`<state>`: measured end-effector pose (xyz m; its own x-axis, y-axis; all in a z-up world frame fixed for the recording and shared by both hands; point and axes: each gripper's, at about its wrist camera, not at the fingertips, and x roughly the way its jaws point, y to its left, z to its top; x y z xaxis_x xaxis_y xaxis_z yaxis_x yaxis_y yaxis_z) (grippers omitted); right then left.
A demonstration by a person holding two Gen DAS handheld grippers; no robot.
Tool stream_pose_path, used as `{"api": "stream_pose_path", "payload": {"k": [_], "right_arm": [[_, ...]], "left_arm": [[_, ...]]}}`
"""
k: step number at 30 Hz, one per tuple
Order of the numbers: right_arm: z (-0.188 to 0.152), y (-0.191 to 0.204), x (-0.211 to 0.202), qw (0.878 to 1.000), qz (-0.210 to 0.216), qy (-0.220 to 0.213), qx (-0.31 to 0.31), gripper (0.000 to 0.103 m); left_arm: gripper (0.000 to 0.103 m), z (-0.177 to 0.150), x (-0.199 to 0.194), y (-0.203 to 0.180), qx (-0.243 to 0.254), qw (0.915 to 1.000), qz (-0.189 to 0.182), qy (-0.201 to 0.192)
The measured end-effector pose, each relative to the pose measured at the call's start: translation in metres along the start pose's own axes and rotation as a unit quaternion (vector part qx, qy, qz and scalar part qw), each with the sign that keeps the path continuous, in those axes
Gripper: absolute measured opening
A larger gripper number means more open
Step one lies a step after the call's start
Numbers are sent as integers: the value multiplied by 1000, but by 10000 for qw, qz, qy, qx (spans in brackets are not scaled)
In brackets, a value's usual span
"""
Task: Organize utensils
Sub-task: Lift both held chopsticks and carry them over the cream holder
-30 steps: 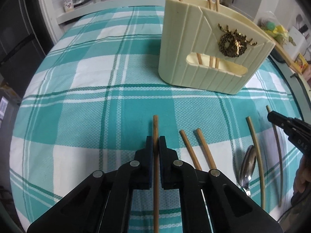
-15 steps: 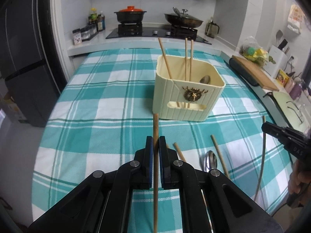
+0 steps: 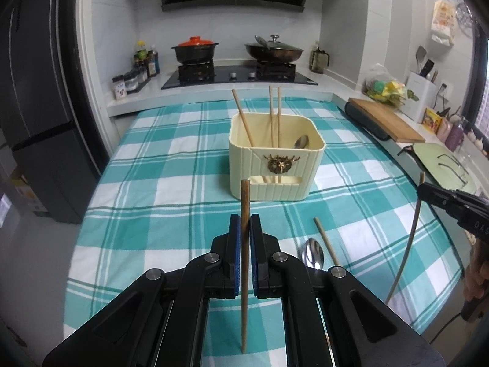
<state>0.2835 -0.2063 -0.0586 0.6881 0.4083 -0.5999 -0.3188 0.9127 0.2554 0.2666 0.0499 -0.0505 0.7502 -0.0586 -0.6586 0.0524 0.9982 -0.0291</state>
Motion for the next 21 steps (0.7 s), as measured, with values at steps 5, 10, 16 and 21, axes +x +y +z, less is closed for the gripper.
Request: {"api": "stream_pose_path", "payload": {"k": [5, 10, 16, 21], "right_arm": [[5, 1, -18, 9998, 48, -158, 83, 6], [12, 11, -40, 9992, 53, -395, -76, 6], [21, 23, -56, 9973, -10, -676, -300, 6], [31, 27, -61, 9940, 124, -1046, -290, 6]], "left_arm": [[4, 2, -17, 3, -68, 9998, -156, -99], [4, 9, -37, 8, -215, 9988, -370, -251], [4, 19, -52, 11, -309, 9972, -573, -379], [4, 28, -58, 14, -326, 9962, -675, -439]]}}
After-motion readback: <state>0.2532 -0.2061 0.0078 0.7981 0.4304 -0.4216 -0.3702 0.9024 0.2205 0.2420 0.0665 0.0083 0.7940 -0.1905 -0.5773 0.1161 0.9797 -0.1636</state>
